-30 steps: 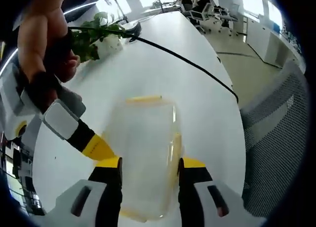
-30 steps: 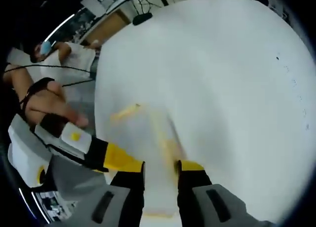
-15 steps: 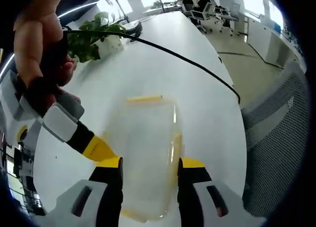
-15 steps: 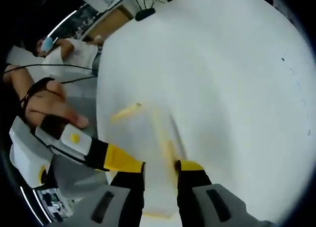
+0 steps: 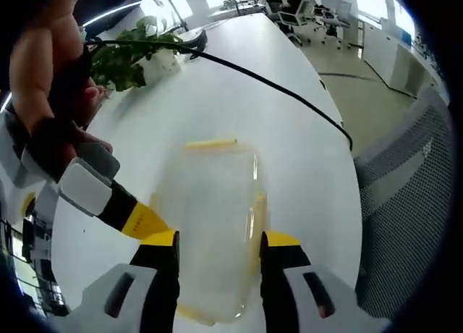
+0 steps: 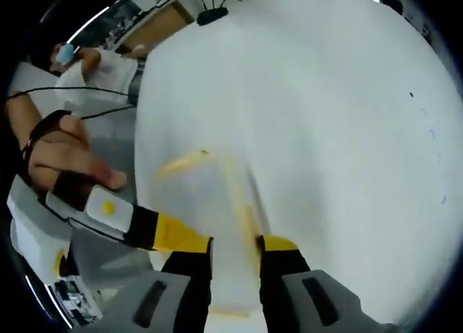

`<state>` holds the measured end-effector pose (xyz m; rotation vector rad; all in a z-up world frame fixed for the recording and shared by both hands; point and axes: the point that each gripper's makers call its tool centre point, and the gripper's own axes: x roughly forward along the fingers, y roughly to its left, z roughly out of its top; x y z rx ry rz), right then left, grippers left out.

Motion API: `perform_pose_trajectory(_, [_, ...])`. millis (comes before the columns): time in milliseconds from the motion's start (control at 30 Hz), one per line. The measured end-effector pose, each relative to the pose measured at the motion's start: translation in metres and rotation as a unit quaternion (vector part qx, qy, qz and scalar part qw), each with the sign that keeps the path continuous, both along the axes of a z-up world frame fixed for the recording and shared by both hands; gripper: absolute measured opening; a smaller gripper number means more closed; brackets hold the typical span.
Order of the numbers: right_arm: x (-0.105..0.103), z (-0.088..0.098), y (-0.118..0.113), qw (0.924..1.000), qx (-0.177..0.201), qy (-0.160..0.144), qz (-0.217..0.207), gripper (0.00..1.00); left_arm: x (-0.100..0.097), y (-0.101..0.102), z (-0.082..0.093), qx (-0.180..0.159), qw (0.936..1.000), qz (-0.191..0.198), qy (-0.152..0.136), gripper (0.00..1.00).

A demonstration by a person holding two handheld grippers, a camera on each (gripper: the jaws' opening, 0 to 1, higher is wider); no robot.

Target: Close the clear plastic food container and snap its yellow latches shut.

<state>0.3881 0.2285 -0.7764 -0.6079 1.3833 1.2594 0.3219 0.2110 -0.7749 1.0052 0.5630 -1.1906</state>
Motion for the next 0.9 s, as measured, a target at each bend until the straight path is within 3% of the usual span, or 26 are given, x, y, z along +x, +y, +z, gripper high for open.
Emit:
perform_pose_trajectory(167, [0.000,0.000,0.001,1.0000,0.003,-0.002,0.002,0.23,-0.002,0.000,0.000,0.006,1.0000,0.002,-0.006,0.44])
perform_pose_trajectory(300, [-0.002,0.002,0.001,0.9994,0.015,-0.019,0.024,0.23,0.001,-0.002,0.004,-0.018,0.9990,0.027,0.031,0.45])
perform_pose_trajectory(400, [0.001,0.000,0.000,0.9996,0.016,-0.021,0.014,0.24,-0.001,-0.001,0.004,-0.013,0.9992,0.020,0.033,0.48])
perform_pose_trajectory(500, [0.007,0.001,-0.003,0.9981,0.025,-0.054,0.015,0.30,-0.006,-0.004,0.008,-0.020,0.9992,0.012,0.033,0.54])
perform_pose_trajectory(633, [0.006,0.005,-0.012,0.9955,0.029,-0.084,0.035,0.27,-0.007,-0.005,0.011,-0.028,0.9985,0.006,0.046,0.54])
perform_pose_trajectory(900, [-0.007,0.016,-0.018,0.9942,0.052,-0.089,0.029,0.30,-0.003,0.000,0.018,-0.036,0.9971,-0.001,0.067,0.59])
